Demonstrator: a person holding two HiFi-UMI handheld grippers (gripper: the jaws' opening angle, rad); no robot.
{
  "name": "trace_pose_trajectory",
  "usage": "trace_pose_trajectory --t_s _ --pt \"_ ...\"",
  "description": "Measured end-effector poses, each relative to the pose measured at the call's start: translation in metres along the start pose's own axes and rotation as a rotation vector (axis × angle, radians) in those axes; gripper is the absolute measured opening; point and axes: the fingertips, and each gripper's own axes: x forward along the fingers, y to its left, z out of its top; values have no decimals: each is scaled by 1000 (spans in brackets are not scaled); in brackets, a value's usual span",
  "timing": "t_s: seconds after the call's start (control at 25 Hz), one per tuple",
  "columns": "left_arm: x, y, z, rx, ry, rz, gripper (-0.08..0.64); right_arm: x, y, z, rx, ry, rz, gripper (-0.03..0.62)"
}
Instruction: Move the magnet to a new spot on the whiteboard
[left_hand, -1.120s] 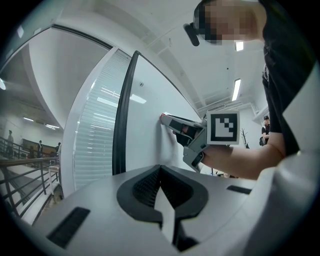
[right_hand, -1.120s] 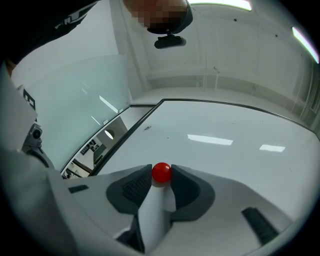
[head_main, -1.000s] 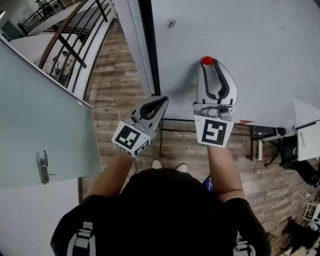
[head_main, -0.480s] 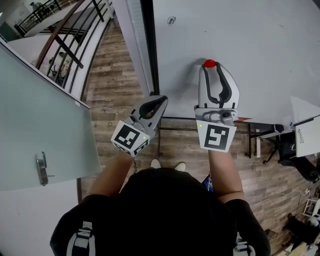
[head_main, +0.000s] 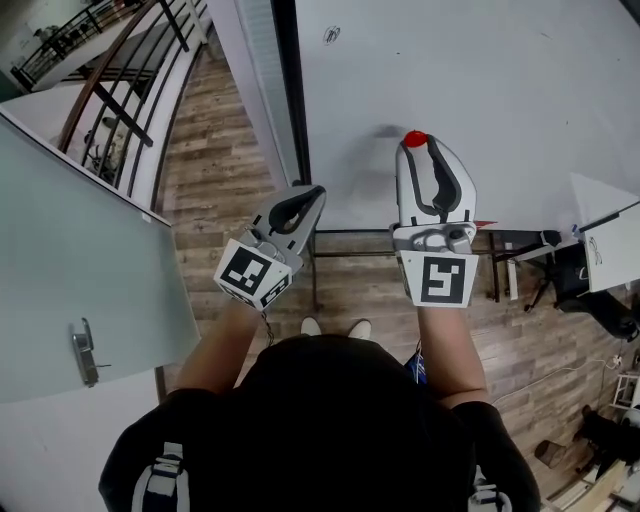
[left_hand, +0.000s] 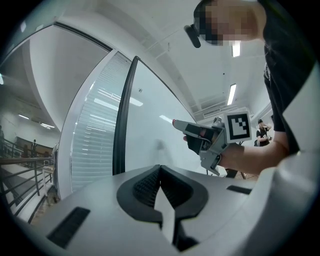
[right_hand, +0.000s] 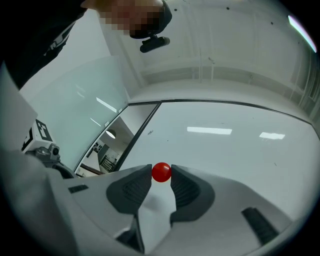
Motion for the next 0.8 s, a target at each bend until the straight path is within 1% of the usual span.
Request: trace_pose_trajectory --t_s 0.2,0.52,0.68,0.8 --pt "-2 -5 2 2 -3 -41 5 -20 5 -10 27 64 16 117" --pt "-7 -11 -1 -23 -16 -110 5 -52 18 -22 56 145 4 117" --pt "-8 -17 -4 -26 -19 -129 5 -70 23 -39 101 207 19 117" --pt "-10 -22 -6 -22 -13 -130 5 -81 26 -53 144 242 49 117"
